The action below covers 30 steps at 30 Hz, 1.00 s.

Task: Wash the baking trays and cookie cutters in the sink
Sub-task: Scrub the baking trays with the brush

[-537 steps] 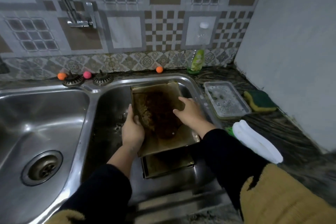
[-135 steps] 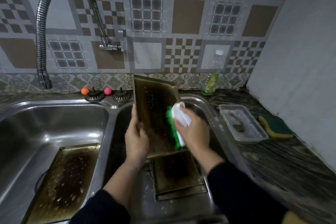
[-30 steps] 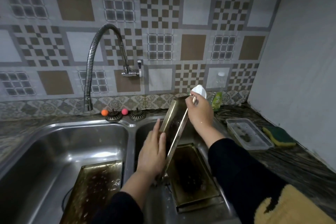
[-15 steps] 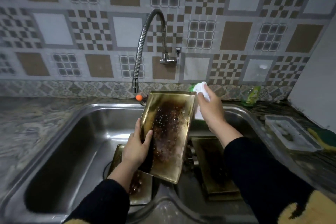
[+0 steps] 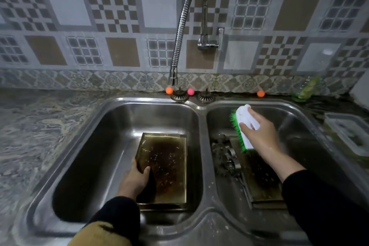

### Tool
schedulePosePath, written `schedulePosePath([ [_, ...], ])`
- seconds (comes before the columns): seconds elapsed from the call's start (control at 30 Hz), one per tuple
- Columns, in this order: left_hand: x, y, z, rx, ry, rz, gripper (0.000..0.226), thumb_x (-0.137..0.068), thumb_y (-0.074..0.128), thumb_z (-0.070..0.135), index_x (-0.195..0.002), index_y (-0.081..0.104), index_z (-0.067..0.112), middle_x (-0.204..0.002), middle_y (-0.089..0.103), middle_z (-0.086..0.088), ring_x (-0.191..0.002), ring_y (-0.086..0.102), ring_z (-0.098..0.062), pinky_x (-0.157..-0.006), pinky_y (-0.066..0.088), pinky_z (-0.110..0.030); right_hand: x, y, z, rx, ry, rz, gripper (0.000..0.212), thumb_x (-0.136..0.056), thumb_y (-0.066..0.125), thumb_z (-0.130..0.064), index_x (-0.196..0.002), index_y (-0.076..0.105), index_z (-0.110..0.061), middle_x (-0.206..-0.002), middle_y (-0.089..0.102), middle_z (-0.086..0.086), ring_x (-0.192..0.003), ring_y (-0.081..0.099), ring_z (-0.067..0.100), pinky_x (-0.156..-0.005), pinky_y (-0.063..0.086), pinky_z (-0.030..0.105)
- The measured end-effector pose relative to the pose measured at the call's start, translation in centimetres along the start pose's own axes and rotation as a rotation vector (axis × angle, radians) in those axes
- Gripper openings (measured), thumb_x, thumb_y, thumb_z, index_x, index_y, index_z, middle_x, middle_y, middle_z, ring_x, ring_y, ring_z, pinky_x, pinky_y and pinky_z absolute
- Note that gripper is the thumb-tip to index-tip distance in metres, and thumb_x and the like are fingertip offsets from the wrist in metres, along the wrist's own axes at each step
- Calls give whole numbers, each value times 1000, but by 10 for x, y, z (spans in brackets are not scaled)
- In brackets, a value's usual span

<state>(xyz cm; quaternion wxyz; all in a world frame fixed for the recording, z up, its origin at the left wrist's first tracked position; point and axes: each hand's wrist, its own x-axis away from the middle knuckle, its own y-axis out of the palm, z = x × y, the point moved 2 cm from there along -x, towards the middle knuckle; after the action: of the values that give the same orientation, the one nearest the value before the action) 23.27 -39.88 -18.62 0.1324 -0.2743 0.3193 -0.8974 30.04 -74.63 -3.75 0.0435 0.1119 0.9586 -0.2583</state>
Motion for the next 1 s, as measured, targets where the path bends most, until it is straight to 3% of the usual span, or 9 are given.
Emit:
schedulePosePath([
  [0.17, -33, 21, -31, -75, -102, -44, 79, -84, 60, 39, -149, 14, 34, -135, 48, -16, -118, 51, -35, -106, 38, -47, 8, -4, 15, 80, 15, -23, 55, -88, 64, -23, -139, 46, -31, -142, 49, -5, -126, 49, 19, -94, 41, 29],
  [0.23, -63, 33, -53, -98, -137, -29, 80, -73, 64, 44, -144, 26, 36, -132, 50, -12, -114, 52, -32, -103, 42, -47, 9, -6, 18, 95, 12, -39, 54, -88, 65, -22, -138, 47, -31, -142, 49, -4, -126, 49, 19, -93, 41, 29],
  [0.33, -106, 48, -76, -204, -119, 18, 76, -54, 58, 56, -126, 50, 34, -111, 61, -7, -97, 58, -28, -92, 50, -47, 8, -6, 22, 135, -4, -55, 54, -86, 68, -23, -136, 51, -31, -141, 50, -4, -127, 49, 19, -99, 43, 33],
  [0.47, -6, 7, 2, -442, -147, -15, 59, -75, 53, 42, -131, 45, 27, -135, 47, -11, -124, 45, -31, -103, 40, -44, 8, -5, 22, 288, -12, -133, 55, -84, 68, -32, -135, 49, -39, -140, 52, -5, -125, 51, 22, -97, 43, 34],
  [0.6, 24, -5, 57, -635, 21, -1, 40, -90, 44, 31, -125, 56, 19, -128, 55, -8, -117, 54, -27, -96, 46, -37, 10, -7, 21, 437, -46, -209, 57, -83, 66, -41, -136, 45, -45, -139, 53, -8, -124, 52, 22, -92, 43, 33],
  [0.73, 37, 9, 108, -769, 212, 52, 28, -94, 45, 33, -116, 61, 26, -118, 63, 2, -107, 59, -19, -76, 43, -30, 10, -22, 27, 505, -67, -267, 59, -79, 69, -43, -134, 46, -47, -136, 56, -10, -121, 54, 18, -90, 45, 30],
  [0.8, 51, 19, 140, -842, 335, 120, 27, -94, 46, 28, -116, 61, 25, -116, 63, 0, -105, 60, -20, -74, 41, -29, 9, -35, 31, 539, -62, -281, 59, -78, 69, -43, -133, 48, -47, -135, 56, -13, -122, 53, 16, -89, 43, 28],
  [1.0, 100, 90, 211, -758, 581, 86, 28, -94, 43, 33, -114, 62, 25, -112, 65, -4, -102, 62, -27, -74, 46, -35, -5, -98, 50, 541, -36, -276, 61, -74, 74, -43, -131, 52, -41, -136, 54, -14, -123, 53, 15, -96, 45, 31],
])
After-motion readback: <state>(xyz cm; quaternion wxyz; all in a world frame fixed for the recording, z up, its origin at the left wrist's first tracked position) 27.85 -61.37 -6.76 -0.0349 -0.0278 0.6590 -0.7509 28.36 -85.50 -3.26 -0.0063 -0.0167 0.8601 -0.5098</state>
